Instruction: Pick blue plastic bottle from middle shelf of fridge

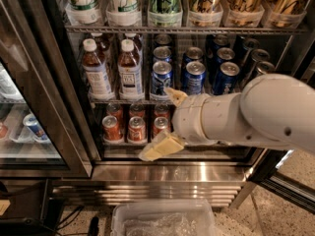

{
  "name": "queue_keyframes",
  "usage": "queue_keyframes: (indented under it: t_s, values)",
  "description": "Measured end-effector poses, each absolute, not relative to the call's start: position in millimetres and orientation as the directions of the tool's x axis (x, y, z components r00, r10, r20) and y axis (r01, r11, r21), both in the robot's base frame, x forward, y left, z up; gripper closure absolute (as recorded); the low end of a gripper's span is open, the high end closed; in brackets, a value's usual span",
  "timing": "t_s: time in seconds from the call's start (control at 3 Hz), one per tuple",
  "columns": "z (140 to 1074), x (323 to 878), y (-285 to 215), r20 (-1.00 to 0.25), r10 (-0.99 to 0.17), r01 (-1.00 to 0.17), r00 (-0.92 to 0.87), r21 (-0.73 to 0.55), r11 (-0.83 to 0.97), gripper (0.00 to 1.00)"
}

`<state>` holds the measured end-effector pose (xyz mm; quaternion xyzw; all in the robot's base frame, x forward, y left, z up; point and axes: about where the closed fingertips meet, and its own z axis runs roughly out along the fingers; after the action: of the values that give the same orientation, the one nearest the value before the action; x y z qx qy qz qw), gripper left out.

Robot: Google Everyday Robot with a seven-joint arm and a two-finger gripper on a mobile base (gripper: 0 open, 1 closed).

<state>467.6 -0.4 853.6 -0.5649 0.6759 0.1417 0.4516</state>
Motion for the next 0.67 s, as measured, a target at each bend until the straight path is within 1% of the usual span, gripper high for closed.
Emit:
queue_keyframes:
  t_s: [0.33,0.67]
  values:
    - [848.6,491.4,24.9,-0.809,-0.586,-0.852,0.054,-0.343,0.395,0.00]
    - [850.8,505.6,44.6,-0.836,-0.548,-0.799,0.015,-0.339,0.496,0.00]
